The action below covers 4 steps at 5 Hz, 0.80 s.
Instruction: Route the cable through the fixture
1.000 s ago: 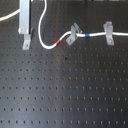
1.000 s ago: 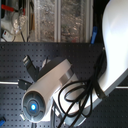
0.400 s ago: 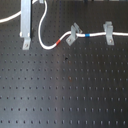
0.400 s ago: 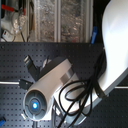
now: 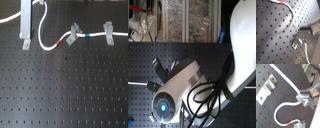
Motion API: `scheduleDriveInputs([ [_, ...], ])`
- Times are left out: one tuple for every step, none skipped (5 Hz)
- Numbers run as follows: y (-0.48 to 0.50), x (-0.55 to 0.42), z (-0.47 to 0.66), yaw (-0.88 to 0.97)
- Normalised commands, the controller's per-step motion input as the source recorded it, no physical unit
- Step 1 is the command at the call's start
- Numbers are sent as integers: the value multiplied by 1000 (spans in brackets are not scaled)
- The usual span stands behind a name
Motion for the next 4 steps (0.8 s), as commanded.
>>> scheduleDriveInputs([
  [390, -98, -3, 0],
  [356, -204, -4, 29],
  [145, -291, 39, 0],
  [157, -406, 85, 3],
])
